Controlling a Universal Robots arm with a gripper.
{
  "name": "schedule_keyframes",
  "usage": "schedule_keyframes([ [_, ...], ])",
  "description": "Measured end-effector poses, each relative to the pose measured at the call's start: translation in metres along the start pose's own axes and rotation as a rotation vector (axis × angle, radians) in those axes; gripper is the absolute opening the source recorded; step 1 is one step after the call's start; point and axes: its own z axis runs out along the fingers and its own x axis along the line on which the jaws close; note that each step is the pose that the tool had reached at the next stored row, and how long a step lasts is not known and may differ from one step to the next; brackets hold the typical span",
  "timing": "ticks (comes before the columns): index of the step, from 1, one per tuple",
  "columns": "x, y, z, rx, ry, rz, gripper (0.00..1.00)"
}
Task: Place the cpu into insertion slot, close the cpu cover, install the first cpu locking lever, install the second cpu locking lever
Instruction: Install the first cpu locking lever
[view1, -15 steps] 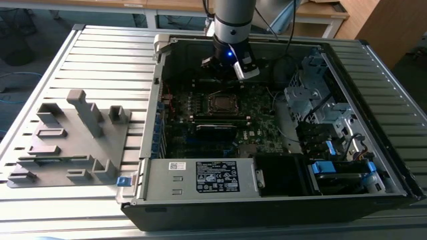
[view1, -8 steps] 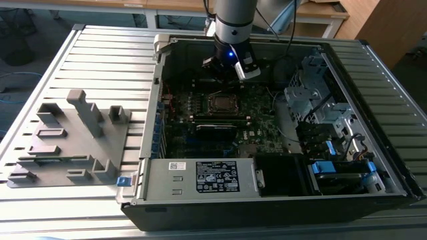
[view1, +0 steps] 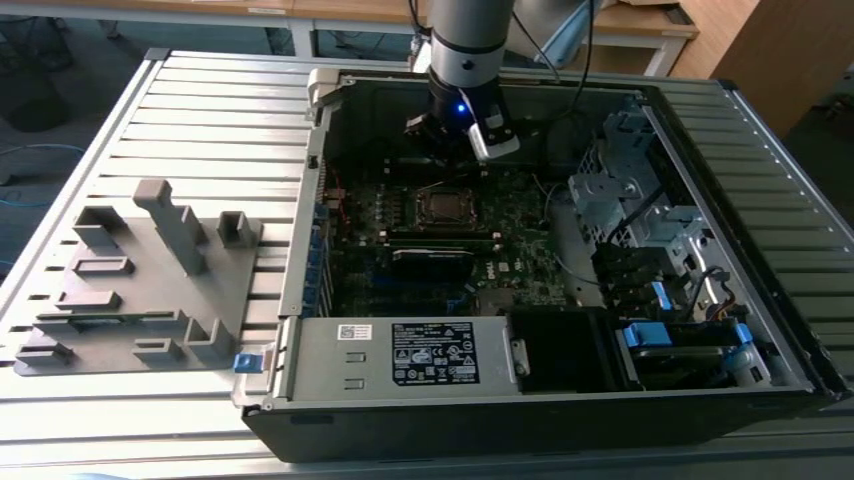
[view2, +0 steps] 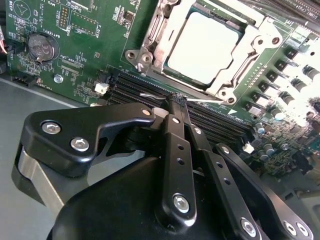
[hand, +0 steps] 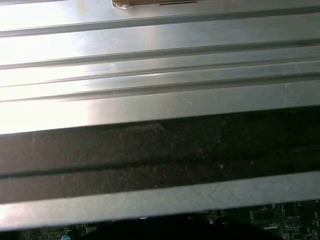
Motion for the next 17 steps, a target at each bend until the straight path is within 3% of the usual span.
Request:
schedule_keyframes([
  [7,0.0003,0.0024,0.0011,0.0026,-0.0037,0.011,0.11],
  [17,0.0005,0.0023,0.004,0.0018,-0.0306,0.013,0.11],
])
